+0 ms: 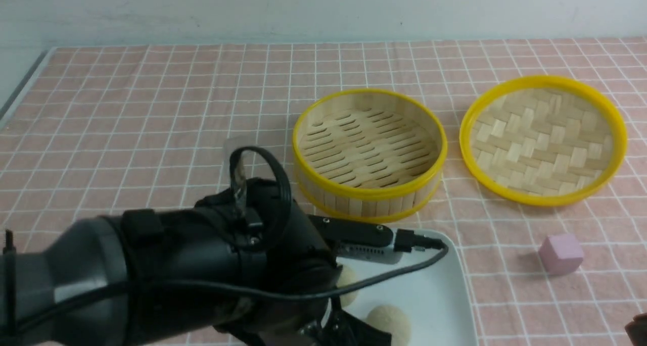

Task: Put the steamed buns into the plate on the pink tablecloth.
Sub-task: 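Carry the bun from the bamboo steamer to the plate with the left gripper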

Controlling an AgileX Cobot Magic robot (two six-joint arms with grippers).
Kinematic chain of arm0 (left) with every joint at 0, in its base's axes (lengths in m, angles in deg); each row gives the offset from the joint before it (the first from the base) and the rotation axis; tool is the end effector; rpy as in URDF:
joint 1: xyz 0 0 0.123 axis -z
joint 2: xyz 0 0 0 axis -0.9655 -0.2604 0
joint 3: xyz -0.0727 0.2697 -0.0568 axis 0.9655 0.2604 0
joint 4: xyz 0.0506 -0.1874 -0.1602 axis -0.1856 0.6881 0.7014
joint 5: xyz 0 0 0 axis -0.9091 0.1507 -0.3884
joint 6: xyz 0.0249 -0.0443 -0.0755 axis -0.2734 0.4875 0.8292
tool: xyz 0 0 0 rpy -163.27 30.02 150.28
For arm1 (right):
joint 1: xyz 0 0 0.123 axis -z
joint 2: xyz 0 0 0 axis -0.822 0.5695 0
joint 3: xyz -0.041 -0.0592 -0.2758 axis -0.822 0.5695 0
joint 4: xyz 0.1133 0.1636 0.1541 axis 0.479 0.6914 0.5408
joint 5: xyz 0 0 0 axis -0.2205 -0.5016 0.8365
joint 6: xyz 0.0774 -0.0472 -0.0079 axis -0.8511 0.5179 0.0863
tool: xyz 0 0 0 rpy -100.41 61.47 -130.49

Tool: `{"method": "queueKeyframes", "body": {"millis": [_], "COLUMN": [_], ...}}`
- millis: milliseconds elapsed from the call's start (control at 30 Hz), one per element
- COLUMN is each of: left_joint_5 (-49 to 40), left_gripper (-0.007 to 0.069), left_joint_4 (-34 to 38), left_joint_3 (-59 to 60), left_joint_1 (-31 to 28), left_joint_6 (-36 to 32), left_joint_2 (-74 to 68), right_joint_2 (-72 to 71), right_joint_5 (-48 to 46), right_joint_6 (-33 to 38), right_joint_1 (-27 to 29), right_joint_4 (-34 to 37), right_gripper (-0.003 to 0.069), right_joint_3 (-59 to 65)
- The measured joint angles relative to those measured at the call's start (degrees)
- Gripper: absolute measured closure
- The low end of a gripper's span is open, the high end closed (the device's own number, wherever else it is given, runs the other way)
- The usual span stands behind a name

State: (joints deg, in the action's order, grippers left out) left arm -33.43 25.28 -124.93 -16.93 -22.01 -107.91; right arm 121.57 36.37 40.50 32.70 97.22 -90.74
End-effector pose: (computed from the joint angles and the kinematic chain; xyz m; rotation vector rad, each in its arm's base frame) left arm 0.1602 -0.2387 0.2223 0.3515 2.8735 -0.1975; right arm 0.0942 0.0573 0.2897 -0.6387 2.3892 0.3711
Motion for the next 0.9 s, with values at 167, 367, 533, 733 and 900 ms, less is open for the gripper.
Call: {"method": "queueKeyframes", "body": {"millis": [167, 367, 533, 733, 900], "left_joint_5": [0.97, -0.55, 0.50, 0.37, 0.20], "left_gripper": [0.0601, 0.0601, 0.0600, 0.0596, 0.0570], "left_joint_4": [-4.21, -4.68, -3.77, 0.18, 0.44], "left_joint_3": [-2.91, -11.17, -18.49, -26.65, -28.88], "left_joint_1": [-0.76, -4.64, -6.24, -6.24, -6.24], "left_joint_6": [1.24, 1.33, -3.77, -10.90, -11.54], "left_joint_2": [0.07, -0.05, -5.48, -16.42, -22.29], "right_joint_2": [0.00, 0.00, 0.00, 0.00, -1.18], "right_joint_5": [0.12, 0.12, 0.12, 0.12, -1.12], "right_joint_6": [0.00, 0.00, 0.00, 0.00, -0.14], "right_joint_1": [0.00, 0.00, 0.00, 0.00, 0.00], "right_joint_4": [0.00, 0.00, 0.00, 0.14, 0.43], "right_gripper": [0.0573, 0.0571, 0.0566, 0.0559, 0.0565], "right_joint_3": [0.00, 0.00, 0.00, 0.00, 0.00]}}
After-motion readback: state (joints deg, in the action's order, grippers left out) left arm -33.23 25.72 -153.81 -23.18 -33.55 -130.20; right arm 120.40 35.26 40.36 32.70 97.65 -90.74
